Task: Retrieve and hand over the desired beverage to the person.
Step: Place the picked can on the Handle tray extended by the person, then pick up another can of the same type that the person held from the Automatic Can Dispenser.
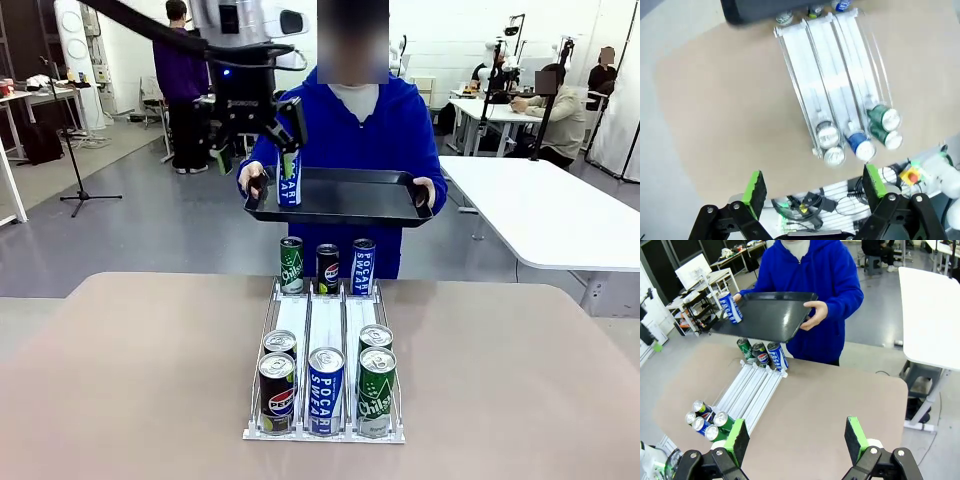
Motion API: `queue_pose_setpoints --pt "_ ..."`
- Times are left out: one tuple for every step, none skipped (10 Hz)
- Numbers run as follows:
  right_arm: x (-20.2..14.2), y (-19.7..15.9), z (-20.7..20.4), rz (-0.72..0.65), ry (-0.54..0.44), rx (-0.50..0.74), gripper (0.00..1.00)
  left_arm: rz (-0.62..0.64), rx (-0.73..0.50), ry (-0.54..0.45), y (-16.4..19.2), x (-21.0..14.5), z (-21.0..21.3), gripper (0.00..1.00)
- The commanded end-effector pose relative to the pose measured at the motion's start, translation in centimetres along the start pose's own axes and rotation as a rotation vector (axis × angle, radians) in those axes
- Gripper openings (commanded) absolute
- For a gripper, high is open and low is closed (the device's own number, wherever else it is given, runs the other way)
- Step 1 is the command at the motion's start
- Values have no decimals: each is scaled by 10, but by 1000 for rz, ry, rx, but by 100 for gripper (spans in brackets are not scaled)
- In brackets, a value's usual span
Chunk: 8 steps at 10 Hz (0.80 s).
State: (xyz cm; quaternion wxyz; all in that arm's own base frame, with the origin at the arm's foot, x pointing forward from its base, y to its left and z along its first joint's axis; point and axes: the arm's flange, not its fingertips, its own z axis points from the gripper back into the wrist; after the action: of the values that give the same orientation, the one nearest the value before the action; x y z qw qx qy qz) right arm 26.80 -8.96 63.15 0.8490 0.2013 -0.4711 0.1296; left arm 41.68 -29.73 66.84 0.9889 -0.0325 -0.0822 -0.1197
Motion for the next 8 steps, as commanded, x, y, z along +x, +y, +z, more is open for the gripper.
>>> queue_pose_setpoints --pt "0 -1 -2 2 -4 25 100 -21 -24 -13 22 -34 -18 100" --pt "0 -1 -2 2 -4 25 100 -20 -8 1 23 -36 -20 100" --pt "0 -1 -2 2 -4 25 100 3 3 6 23 -34 -20 100" --pt "0 -1 -2 2 -4 25 100 -2 11 9 13 -31 -10 100" --pt "0 -1 -2 2 -4 25 100 -2 11 9 13 -31 -10 100" --pt "0 -1 -2 2 -4 25 100 -2 11 9 13 -31 -10 100" --pt "0 -1 -2 2 -4 25 100 -2 11 9 13 -31 -10 100" --pt "0 -1 -2 2 -4 25 100 -2 11 9 13 -31 -10 100"
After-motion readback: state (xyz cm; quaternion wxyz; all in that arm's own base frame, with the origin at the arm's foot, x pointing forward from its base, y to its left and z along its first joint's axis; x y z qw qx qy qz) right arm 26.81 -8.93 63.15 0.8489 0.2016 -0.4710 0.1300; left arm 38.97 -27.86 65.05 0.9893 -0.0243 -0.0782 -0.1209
